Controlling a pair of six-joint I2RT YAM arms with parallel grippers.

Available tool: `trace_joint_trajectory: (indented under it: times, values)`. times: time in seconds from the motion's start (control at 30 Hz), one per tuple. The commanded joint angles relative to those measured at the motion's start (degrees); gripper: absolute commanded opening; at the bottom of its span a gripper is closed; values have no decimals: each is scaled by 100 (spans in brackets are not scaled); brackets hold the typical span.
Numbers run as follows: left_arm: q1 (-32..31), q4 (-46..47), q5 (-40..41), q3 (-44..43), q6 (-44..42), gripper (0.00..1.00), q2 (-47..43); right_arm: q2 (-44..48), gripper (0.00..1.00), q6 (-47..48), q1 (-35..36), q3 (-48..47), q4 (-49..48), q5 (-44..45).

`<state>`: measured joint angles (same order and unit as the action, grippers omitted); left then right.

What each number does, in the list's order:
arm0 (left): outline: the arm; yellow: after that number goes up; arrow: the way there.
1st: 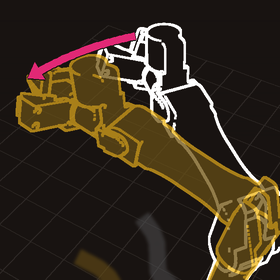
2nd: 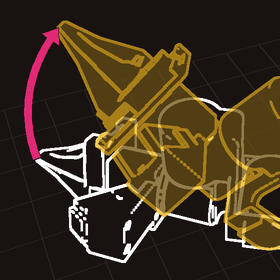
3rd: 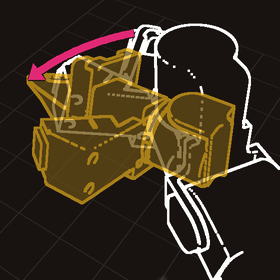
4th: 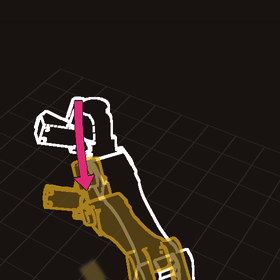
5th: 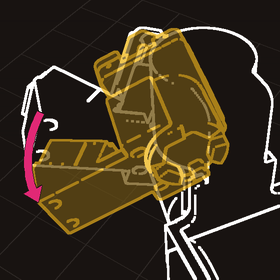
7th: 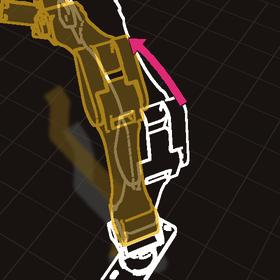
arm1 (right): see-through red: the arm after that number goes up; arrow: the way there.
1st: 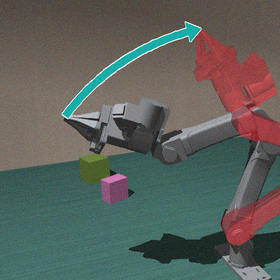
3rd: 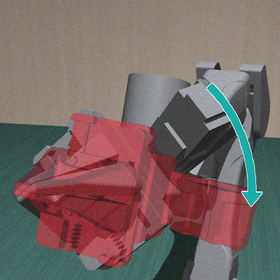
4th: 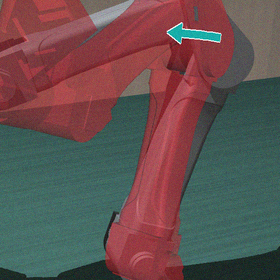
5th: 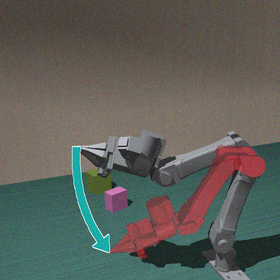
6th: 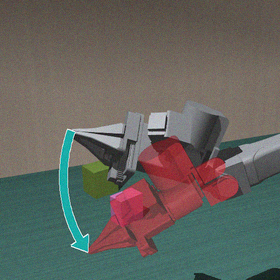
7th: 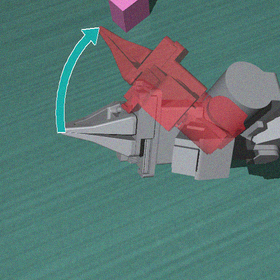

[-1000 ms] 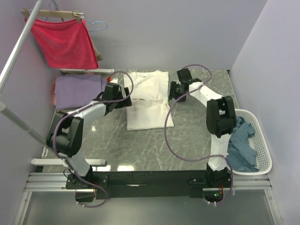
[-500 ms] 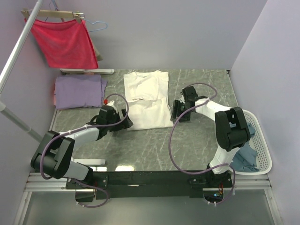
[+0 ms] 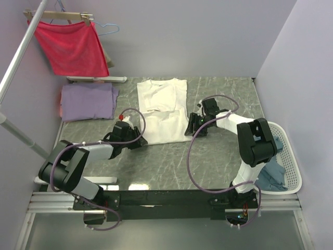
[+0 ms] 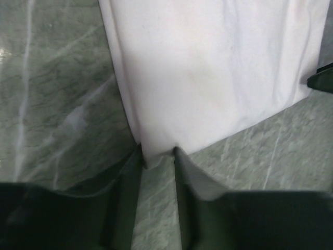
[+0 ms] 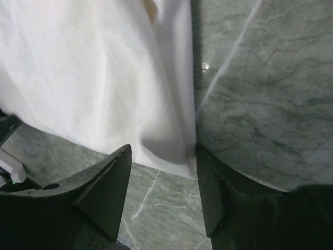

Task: Fold and stack the t-shirts
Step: Grab one side of the 2/3 rectangular tshirt with both arms, then fold the long partially folded tshirt into a neat square

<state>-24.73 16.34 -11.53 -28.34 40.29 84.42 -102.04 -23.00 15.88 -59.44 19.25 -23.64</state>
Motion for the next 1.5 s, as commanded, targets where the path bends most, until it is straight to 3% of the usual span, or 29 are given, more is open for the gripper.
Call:
trace_joint_trajectory:
  times: [0.0, 0.1, 0.13, 0.23, 0.33, 0.57, 0.97, 1.2, 1.47]
  values:
    - [-137, 159, -139, -48, 93, 20, 390, -167, 58, -55, 3, 152, -254, -317]
    - [-164, 220, -148, -171, 75, 5, 671, -298, 43, -64, -6, 152, -333, -378]
    - [-172, 212, -174, -224, 58, 1, 733, -325, 26, -99, -6, 143, -351, -378]
    - [-190, 63, -139, -348, -39, 1, 848, -256, 0, -125, -15, 222, -457, -431]
    - [-199, -279, -43, -348, -171, 1, 664, 34, 0, -99, 3, 389, -457, -309]
    - [-427, -1351, 256, -23, -14, 1, -670, 1159, 0, -169, 47, 1144, -299, -238]
    - [-2395, -2695, 809, 443, 1479, 1, -2384, 2881, 0, -916, 1198, 2700, -44, -45]
    - [-2686, -3978, 1941, -468, 1543, 1, -3160, 3919, 0, -1031, 1269, 2016, 597, 526]
    - [-2625, -4113, 3025, -1691, 798, 1, -2284, 3192, 0, -723, 1040, 542, 607, 658]
